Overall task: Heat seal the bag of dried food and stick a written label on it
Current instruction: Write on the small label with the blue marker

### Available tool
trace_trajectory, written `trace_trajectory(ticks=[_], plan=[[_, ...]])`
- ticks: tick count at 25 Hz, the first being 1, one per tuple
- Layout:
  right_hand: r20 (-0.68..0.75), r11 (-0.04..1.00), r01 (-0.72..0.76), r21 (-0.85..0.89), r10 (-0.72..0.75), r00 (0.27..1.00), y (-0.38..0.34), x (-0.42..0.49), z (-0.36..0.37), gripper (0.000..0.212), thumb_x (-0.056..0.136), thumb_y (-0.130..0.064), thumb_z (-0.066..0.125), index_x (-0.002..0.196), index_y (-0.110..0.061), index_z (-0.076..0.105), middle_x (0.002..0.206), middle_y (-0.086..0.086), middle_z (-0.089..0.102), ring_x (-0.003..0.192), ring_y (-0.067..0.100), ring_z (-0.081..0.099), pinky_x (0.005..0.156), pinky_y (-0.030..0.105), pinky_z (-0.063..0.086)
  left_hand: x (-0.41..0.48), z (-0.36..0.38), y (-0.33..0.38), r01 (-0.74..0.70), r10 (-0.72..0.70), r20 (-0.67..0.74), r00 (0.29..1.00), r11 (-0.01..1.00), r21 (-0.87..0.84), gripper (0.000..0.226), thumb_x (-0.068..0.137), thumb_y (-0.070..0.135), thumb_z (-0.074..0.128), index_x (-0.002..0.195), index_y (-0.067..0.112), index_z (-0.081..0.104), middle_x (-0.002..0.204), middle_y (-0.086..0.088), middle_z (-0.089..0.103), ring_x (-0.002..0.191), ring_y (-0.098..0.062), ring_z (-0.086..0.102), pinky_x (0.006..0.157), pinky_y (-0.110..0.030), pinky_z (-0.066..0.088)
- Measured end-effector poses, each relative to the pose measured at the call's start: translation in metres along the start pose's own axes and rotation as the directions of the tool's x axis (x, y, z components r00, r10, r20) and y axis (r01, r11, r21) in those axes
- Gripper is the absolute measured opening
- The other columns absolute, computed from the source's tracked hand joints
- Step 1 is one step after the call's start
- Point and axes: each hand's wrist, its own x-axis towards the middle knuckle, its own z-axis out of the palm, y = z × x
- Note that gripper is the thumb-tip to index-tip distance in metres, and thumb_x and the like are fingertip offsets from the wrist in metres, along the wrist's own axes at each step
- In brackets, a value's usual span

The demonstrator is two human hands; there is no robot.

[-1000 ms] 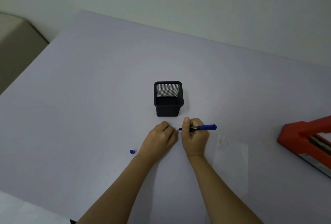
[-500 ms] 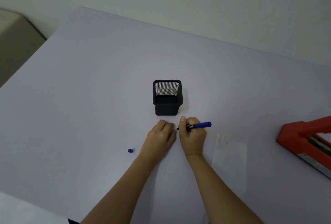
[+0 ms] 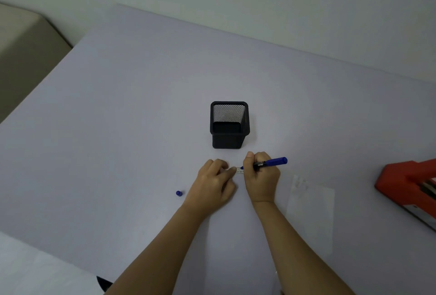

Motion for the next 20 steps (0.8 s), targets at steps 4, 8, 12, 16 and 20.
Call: trace_trajectory(ticks=[4, 8, 12, 16, 20], plan=[[0.012, 1.0, 0.025, -0.001, -0.025, 1.0, -0.001, 0.0, 0.0, 0.041, 0.088, -0.021, 0.046, 0.054, 0.001, 0.044, 0.05, 0.015, 0.048, 0.042, 0.028, 0.044, 0.042, 0.029, 0.035, -0.005, -0.001, -0.006, -0.022, 0.019, 0.04, 0.999, 0.997, 0.079, 0.036, 0.082, 0.022, 0.045, 0.106, 0.011, 0.069, 0.099, -0.007, 0.064, 0.083, -0.016, 0.046, 0.067, -0.032, 0.049], [0.01, 1.0, 0.018, 0.021, -0.018, 1.0, 0.0, 0.0, -0.001, 0.041, 0.088, -0.02, 0.047, 0.053, 0.002, 0.044, 0.049, 0.015, 0.048, 0.042, 0.027, 0.043, 0.042, 0.027, 0.035, -0.009, -0.008, -0.006, -0.044, 0.024, 0.108, 0.994, 0.979, 0.197, 0.041, 0.082, 0.028, 0.042, 0.113, 0.019, 0.066, 0.106, 0.001, 0.065, 0.085, -0.017, 0.05, 0.066, -0.031, 0.047], [0.034, 0.999, 0.038, 0.036, -0.039, 0.999, 0.0, -0.002, 0.0, 0.041, 0.088, -0.02, 0.049, 0.053, 0.002, 0.047, 0.049, 0.015, 0.05, 0.042, 0.025, 0.045, 0.043, 0.027, 0.038, -0.012, -0.012, -0.007, -0.031, -0.004, 0.143, 0.99, 0.97, 0.241, 0.042, 0.083, 0.032, 0.041, 0.12, 0.024, 0.062, 0.112, 0.004, 0.063, 0.086, -0.018, 0.054, 0.07, -0.033, 0.045], [0.038, 0.999, 0.036, 0.034, -0.037, 0.999, 0.0, -0.001, 0.0, 0.04, 0.087, -0.019, 0.049, 0.054, 0.002, 0.048, 0.05, 0.015, 0.05, 0.042, 0.025, 0.045, 0.043, 0.03, 0.039, -0.011, -0.013, -0.007, -0.022, -0.02, 0.177, 0.984, 0.973, 0.231, 0.043, 0.085, 0.032, 0.038, 0.12, 0.024, 0.062, 0.113, 0.005, 0.062, 0.087, -0.018, 0.054, 0.071, -0.032, 0.045], [0.046, 0.999, 0.041, 0.029, -0.042, 0.998, -0.001, -0.002, 0.0, 0.039, 0.087, -0.02, 0.048, 0.055, 0.001, 0.049, 0.05, 0.015, 0.05, 0.042, 0.027, 0.046, 0.042, 0.027, 0.038, -0.011, -0.015, -0.006, -0.014, -0.031, 0.195, 0.98, 0.975, 0.224, 0.044, 0.085, 0.031, 0.038, 0.12, 0.024, 0.062, 0.112, 0.004, 0.063, 0.086, -0.018, 0.057, 0.071, -0.032, 0.045]])
